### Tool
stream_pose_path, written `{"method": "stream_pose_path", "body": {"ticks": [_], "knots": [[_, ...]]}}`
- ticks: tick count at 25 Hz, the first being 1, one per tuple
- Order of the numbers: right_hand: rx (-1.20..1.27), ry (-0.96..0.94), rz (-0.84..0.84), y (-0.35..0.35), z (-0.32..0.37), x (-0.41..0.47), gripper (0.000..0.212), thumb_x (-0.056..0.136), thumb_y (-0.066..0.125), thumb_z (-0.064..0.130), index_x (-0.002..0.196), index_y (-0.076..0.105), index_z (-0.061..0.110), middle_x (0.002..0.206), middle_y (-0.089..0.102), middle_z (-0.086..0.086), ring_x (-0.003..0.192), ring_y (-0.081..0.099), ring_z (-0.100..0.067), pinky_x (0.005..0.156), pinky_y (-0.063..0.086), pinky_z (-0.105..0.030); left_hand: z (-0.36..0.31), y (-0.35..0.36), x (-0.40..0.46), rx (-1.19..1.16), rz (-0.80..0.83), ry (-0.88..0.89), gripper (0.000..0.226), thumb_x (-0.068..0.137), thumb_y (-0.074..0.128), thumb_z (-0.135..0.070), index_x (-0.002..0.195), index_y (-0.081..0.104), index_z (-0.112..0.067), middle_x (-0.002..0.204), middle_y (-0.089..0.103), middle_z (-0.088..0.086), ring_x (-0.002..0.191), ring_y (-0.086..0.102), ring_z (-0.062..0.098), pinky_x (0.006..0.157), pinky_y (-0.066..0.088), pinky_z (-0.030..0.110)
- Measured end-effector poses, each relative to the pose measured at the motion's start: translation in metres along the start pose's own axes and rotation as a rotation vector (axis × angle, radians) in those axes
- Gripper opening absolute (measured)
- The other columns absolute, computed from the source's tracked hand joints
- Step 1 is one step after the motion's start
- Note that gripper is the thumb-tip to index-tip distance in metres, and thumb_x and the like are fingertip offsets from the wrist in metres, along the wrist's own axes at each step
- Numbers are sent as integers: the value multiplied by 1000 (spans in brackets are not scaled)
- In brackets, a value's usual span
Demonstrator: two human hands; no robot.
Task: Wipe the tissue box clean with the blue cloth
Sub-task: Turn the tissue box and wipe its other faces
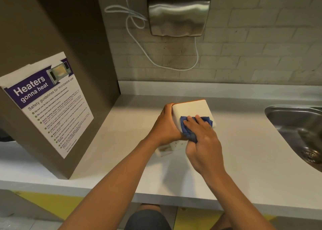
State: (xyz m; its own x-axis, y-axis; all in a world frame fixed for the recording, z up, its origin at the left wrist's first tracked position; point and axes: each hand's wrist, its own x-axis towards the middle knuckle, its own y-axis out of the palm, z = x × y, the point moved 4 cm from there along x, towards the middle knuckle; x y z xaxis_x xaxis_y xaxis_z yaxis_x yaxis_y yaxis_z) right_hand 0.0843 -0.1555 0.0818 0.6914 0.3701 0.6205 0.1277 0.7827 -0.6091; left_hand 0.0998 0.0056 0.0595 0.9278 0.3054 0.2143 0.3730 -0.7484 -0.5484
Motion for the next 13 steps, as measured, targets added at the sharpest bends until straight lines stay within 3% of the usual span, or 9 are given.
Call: {"method": "stream_pose_path", "body": {"ticks": [3,6,8,10,13], "knots": [[31,53,5,-10,-21,8,55,72,43,7,121,66,17,133,59,3,133,44,-16,111,31,-30,-3,-1,-3,4,-38,18,102,55,97,-37,134,33,-31,132,47,-9,113,52,9,85,48,21],[84,255,-51,-19,-35,33,52,74,41,15,119,67,17,133,60,1,133,45,-19,102,40,-32,-6,-2,-4,20,-53,-1,101,52,95,-43,132,33,-34,130,46,-12,111,50,6,84,47,20],[63,237,-85,-17,-23,38,50,74,42,13,117,68,13,129,62,-4,130,47,-24,97,41,-33,-6,-3,-3,8,-72,-20,101,52,96,-43,131,34,-34,129,47,-13,111,51,4,83,47,19],[58,139,-86,-11,-10,29,49,71,45,7,115,67,9,123,64,-8,125,50,-27,97,38,-26,-6,-3,-1,-14,-72,-25,101,54,97,-41,132,34,-33,130,48,-12,111,53,6,81,46,16],[108,89,-33,-1,-10,11,54,71,44,3,119,66,12,130,61,-3,130,47,-20,106,21,-7,-6,-5,1,-1,-46,-28,100,58,97,-36,135,33,-31,131,47,-10,112,52,10,78,44,13]]}}
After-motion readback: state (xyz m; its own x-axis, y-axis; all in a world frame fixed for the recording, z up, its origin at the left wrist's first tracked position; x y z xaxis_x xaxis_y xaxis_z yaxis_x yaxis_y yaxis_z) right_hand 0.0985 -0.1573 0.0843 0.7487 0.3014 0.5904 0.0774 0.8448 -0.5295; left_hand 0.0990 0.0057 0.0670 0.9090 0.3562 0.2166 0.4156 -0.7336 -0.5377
